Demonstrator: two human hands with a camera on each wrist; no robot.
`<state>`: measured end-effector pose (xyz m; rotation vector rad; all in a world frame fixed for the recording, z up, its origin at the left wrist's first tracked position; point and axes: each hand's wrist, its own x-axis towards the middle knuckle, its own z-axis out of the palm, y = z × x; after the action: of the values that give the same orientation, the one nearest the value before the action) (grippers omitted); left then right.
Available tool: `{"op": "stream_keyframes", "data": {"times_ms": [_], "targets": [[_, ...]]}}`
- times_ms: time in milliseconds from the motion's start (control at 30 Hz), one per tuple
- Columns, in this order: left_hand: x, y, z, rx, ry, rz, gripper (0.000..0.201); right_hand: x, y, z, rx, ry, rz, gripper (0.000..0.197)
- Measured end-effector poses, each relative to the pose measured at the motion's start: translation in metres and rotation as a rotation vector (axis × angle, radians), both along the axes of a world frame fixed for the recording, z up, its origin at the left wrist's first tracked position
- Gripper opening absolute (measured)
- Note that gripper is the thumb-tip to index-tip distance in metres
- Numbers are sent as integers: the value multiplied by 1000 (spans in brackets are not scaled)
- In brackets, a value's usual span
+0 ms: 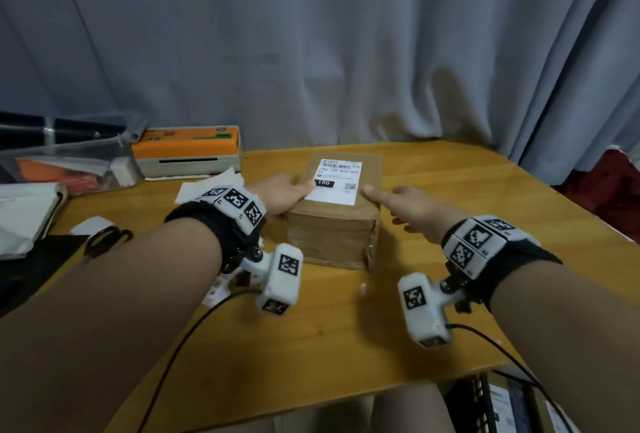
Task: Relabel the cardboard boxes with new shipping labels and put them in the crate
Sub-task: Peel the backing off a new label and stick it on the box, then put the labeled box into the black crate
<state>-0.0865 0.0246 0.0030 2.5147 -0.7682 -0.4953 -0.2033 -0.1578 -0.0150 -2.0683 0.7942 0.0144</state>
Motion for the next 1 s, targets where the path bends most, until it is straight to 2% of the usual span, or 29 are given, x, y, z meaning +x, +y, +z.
{"op": "stream_keyframes", "data": {"times_ms": [100, 167, 233, 300, 367, 467, 567, 667, 700, 767, 833, 1000], "targets": [[-10, -7, -12, -191, 118, 100, 52, -9, 11, -5, 252, -93, -51, 80], [-21, -10, -16, -324, 164, 141, 41, -17, 14, -5, 314, -170, -64, 83], [-31, -11, -16, -455, 172, 146, 33, -29, 14, 0, 359, -271, -77, 77], [-40, -12, -16, -571, 173, 143, 29, -45, 11, 5, 438, -318, -103, 68], [-49, -16, -14, -663, 183, 123, 28, -59, 8, 7, 488, -352, -146, 68], [-64, -32, -9, -738, 202, 44, 29, -79, 1, 4, 388, -417, -242, 82], [-90, -57, -6, -791, 240, -49, 18, -106, -7, 3, 242, -601, -417, 88], [-126, -85, -8, -821, 290, -131, 19, -137, -18, -2, 117, -759, -558, 98], [-137, -95, -11, -827, 288, -142, 19, -147, -23, -6, 99, -783, -581, 91], [-156, -112, -18, -823, 279, -164, 17, -168, -34, -13, 108, -829, -610, 64], [-174, -133, -27, -790, 296, -210, 15, -192, -46, -23, 100, -869, -666, 49], [-245, -200, -41, -735, 408, -344, 20, -269, -90, -48, -5, -912, -876, 49]]}}
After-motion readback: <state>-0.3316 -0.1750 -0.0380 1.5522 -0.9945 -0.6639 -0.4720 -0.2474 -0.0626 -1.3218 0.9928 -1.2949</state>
